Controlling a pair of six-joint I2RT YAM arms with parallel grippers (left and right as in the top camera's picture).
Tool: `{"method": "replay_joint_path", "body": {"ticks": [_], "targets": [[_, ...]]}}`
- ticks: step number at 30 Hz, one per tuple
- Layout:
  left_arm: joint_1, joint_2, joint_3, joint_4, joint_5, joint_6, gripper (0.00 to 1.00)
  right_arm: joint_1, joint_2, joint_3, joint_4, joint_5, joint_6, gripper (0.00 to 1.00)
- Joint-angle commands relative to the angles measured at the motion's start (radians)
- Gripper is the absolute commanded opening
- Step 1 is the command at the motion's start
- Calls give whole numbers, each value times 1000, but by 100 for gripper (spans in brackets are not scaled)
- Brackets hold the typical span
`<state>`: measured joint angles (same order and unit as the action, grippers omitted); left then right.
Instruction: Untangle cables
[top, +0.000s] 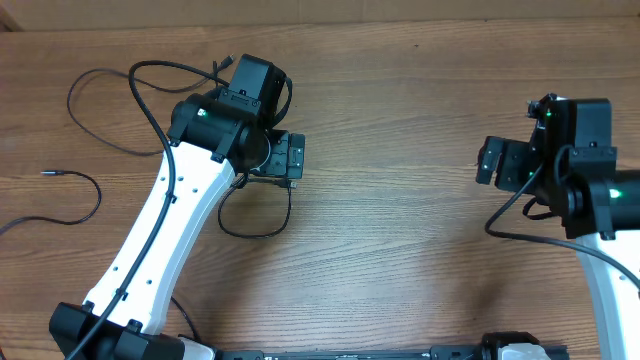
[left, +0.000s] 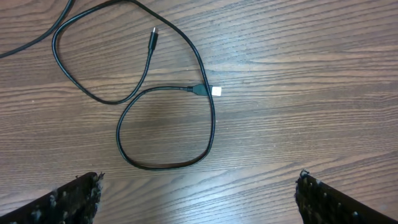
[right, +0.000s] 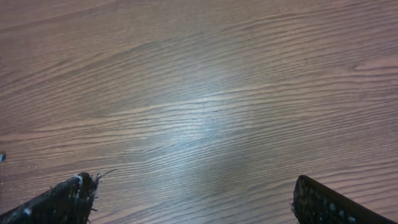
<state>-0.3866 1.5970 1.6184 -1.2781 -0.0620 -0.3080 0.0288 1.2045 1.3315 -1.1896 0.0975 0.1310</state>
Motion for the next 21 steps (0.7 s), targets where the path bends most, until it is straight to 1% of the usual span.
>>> {"method": "replay_joint_path", "body": {"ticks": [1,21], "targets": [[-1,-21,6,3,11,-10,100,6,11,23,5,14,7,100],[-1,-21,6,3,11,-10,100,6,36,23,5,14,7,100]]}}
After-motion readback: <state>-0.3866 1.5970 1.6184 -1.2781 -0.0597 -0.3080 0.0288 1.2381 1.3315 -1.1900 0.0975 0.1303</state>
